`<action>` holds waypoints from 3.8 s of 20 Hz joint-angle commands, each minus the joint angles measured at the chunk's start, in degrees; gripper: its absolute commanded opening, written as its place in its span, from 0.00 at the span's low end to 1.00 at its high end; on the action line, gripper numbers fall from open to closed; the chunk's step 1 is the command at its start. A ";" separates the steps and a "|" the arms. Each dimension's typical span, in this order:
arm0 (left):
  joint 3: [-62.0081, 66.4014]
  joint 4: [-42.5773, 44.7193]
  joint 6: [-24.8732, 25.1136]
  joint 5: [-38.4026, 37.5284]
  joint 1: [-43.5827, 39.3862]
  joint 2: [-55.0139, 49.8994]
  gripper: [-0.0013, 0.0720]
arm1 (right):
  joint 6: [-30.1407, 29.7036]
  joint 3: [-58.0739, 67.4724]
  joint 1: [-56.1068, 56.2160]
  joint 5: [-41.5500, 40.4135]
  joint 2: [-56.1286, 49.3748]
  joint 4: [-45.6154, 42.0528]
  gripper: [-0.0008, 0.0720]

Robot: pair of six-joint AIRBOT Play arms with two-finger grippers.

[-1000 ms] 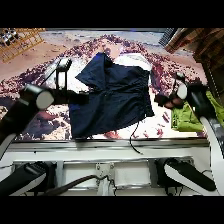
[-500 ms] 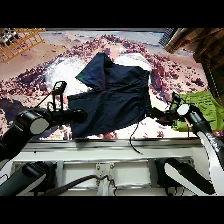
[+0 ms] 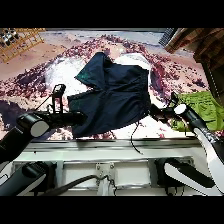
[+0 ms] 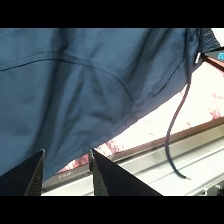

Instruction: Fold the clothes and pants, and hang the long-sleeved shirts on hangers.

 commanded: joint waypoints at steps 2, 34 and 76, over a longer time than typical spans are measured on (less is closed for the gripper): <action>-3.39 -0.11 -2.40 -0.28 -0.04 2.40 0.41 | -1.33 -0.02 -0.04 -2.47 -0.28 0.26 0.16; -18.91 -7.23 -8.26 3.21 -0.02 -0.35 0.82 | -3.48 -0.02 -0.04 0.24 -0.22 -0.61 0.05; 36.37 25.42 5.29 24.81 9.60 12.81 0.02 | 0.02 61.99 4.55 34.10 10.54 2.91 0.05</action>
